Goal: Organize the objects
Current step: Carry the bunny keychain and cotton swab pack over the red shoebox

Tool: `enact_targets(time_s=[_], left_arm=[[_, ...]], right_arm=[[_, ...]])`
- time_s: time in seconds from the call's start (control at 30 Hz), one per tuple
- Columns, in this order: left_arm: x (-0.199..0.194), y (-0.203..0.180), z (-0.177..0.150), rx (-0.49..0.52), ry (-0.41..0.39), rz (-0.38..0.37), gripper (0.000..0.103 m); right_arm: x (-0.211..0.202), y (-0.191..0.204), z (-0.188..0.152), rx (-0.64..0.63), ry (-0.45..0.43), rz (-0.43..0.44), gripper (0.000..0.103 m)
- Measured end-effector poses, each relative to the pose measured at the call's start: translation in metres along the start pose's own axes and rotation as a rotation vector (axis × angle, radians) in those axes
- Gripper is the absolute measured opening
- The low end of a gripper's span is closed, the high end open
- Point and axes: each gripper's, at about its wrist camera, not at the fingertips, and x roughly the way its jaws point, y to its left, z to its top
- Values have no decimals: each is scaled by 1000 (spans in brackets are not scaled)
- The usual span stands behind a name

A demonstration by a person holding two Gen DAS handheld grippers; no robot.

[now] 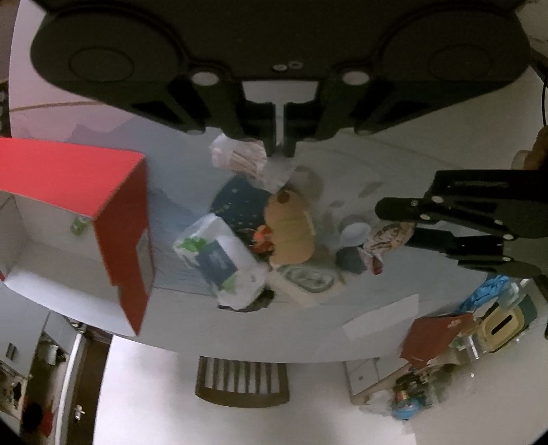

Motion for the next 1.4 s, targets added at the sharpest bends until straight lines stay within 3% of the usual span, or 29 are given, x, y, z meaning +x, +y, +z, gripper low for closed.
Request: enact_targets(time_s=[0.2, 0.43, 0.8, 1.03, 1.4], left_arm=[[4, -10, 1, 5, 9, -15, 41], [1, -22, 12, 22, 3, -32, 41], [-3, -55, 78, 105, -87, -51, 41], [12, -92, 117, 170, -116, -55, 41], [64, -148, 163, 221, -76, -64, 41]], right_arm=[[-8, -12, -7, 5, -12, -4, 2], [-37, -28, 7, 25, -98, -26, 2], [-72, -79, 47, 49, -241, -102, 2], [-79, -124, 59, 70, -271, -133, 0], [-70, -195, 57, 79, -238, -153, 0]])
